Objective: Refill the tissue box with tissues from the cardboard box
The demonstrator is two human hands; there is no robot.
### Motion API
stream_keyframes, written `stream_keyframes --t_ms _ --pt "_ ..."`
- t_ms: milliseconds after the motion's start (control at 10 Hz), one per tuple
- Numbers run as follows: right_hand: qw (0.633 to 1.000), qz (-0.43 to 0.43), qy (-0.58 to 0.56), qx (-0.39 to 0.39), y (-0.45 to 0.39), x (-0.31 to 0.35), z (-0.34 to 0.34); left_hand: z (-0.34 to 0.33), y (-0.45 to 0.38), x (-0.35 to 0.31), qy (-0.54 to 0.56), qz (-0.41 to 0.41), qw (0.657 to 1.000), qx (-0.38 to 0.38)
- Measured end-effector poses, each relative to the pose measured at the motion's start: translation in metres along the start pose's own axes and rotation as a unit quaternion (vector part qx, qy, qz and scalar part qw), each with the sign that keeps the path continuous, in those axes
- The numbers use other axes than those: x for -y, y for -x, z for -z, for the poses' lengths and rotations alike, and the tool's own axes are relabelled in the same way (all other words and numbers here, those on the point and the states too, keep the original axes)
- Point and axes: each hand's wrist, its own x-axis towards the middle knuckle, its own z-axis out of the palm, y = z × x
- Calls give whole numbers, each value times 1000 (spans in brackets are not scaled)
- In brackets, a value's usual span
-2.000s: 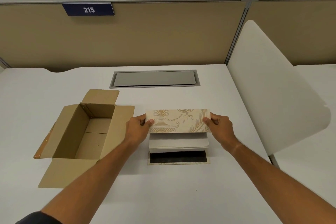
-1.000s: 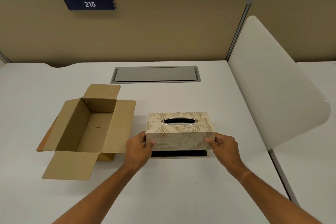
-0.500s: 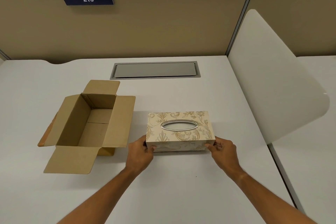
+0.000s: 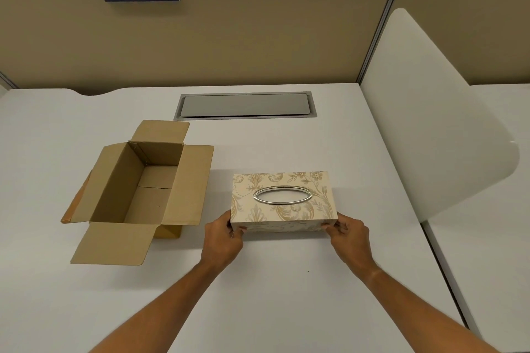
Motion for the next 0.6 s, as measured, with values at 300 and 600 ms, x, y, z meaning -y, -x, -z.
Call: stream_keyframes --t_ms 300,600 --pt "1000 17 14 -1 0 0 -1 1 1 -1 -4 7 1000 14" --pt "992 76 96 -13 -14 22 12 19 -16 -32 -126 -53 990 44"
